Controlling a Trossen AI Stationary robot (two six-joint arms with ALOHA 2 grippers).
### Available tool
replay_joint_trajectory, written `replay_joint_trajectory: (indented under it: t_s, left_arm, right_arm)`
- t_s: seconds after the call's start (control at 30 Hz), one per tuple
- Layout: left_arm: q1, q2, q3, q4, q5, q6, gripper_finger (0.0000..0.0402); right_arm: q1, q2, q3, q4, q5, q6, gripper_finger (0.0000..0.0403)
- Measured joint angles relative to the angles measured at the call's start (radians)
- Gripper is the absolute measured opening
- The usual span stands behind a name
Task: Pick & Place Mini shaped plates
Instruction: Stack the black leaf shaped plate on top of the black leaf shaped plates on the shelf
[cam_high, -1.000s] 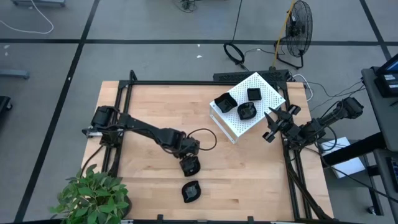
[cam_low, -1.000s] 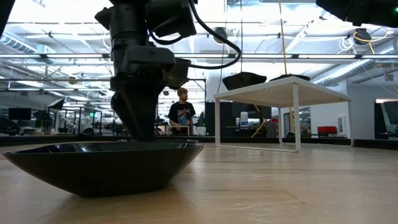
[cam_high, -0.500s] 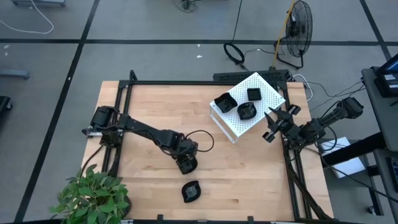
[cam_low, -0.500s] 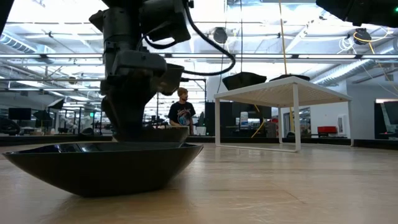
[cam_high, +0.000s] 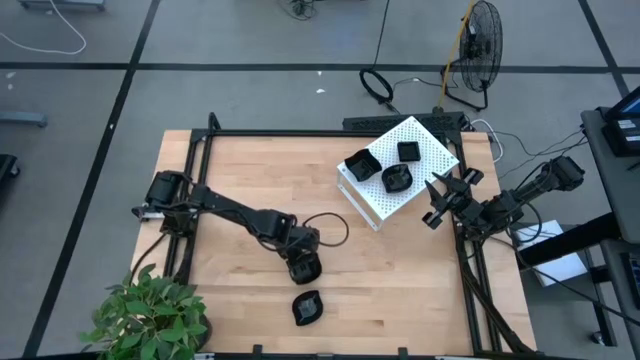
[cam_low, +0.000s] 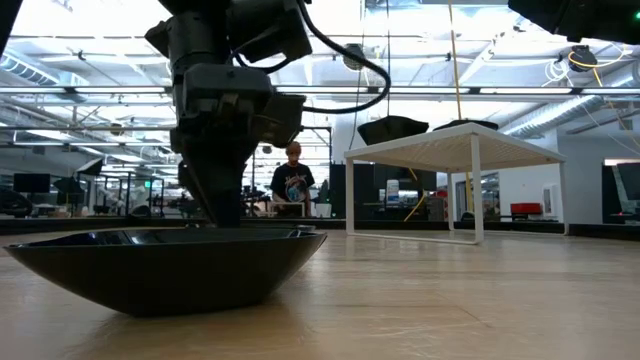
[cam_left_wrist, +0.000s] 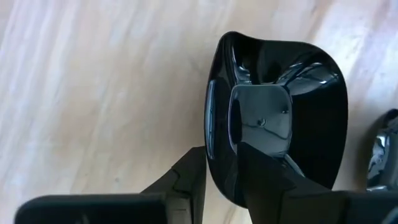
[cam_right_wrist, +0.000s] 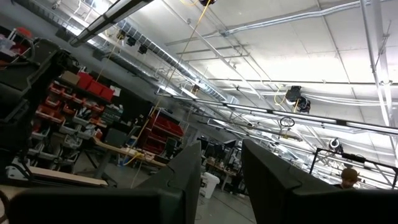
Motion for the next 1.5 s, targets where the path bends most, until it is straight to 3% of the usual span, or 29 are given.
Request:
replay_joint_trajectory:
  t_s: [0.23,0.43,0.7,0.9,1.17,1.27,1.5]
  left_arm:
    - [-0.005,0.000,0.000,0.004,0.009,0.047,0.0086]
    - [0.003,0.000,0.000,0.005,0.049,0.068,0.0009]
    - [0.006,0.000,0.029,-0.009,0.058,0.095,0.0005]
    - [0.009,0.000,0.156,-0.076,0.011,0.189,0.0003]
    - [0.026,0.000,0.408,-0.129,-0.202,0.348,0.0003]
    - [0.076,0.000,0.489,-0.098,-0.207,0.357,0.0003]
    - [0.246,-0.001,0.602,-0.018,-0.113,0.342,0.0002]
  right_arm:
    - [0.000,0.000,0.000,0.000,0.000,0.003,0.0102]
    - [0.000,0.000,0.000,0.000,0.000,0.003,0.0102]
    - [0.000,0.000,0.000,0.000,0.000,0.003,0.0102]
    - [0.000,0.000,0.000,0.000,0.000,0.003,0.0102]
    - [0.000,0.000,0.000,0.000,0.000,0.003,0.0102]
    - [0.000,0.000,0.000,0.000,-0.002,0.019,0.0102]
    - [0.000,0.000,0.000,0.000,-0.004,0.029,0.0102]
